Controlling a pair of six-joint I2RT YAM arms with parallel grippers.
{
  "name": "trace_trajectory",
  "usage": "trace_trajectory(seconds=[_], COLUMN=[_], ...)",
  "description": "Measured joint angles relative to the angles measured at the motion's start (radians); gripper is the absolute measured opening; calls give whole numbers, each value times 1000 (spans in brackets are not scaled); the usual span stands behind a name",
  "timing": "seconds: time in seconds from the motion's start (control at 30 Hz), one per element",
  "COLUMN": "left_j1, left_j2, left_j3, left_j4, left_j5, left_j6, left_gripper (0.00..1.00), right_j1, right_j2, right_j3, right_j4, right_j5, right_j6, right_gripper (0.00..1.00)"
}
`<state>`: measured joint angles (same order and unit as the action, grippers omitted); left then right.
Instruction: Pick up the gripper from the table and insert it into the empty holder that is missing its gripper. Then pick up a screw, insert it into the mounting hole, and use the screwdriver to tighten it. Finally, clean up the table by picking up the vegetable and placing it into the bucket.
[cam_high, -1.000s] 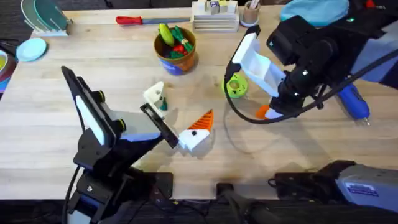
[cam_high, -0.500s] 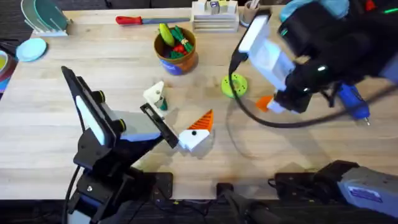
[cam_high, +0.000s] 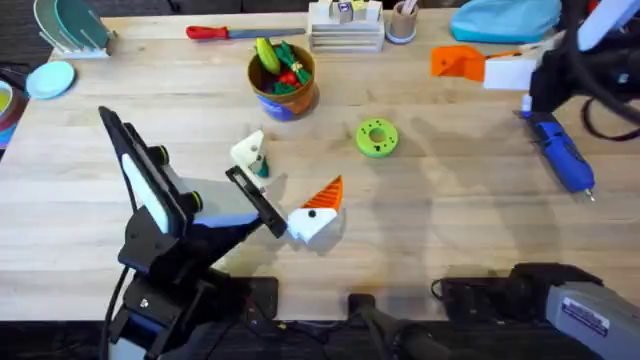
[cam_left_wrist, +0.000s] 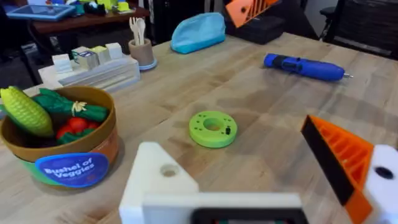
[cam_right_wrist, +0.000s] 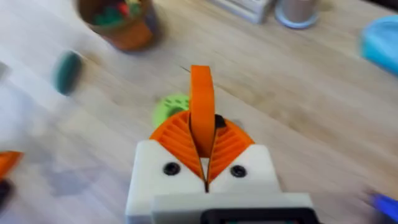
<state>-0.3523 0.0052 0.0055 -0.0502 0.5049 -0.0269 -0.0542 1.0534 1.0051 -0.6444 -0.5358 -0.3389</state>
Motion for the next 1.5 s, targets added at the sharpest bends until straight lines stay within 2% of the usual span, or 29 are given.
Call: trace_trajectory(seconds=[0.13, 0.23, 0.4, 0.57, 0.7, 0.97, 1.5], left_j1=[0, 0, 0, 0, 0, 0, 0], left_j2=[0, 0, 0, 0, 0, 0, 0], left_j3=[0, 0, 0, 0, 0, 0, 0], left_j4=[0, 0, 0, 0, 0, 0, 0], left_j5=[0, 0, 0, 0, 0, 0, 17], left_j6=[0, 0, 0, 0, 0, 0, 0], left_gripper=[993, 993, 993, 993, 992, 993, 992], right_j1=[-32, 6, 142, 289, 380, 480, 491], right_j2=[86, 179, 340, 490, 560, 580, 632], right_j3=[-99, -134, -140, -140, -141, -141, -141], right_j4=[130, 166, 255, 495, 655, 757, 771], right_j5=[-265, -372, -476, -625, -718, -781, -794], right_j6=[153, 311, 573, 773, 914, 1042, 1087], right_gripper=[8, 8, 8, 8, 8, 8, 8])
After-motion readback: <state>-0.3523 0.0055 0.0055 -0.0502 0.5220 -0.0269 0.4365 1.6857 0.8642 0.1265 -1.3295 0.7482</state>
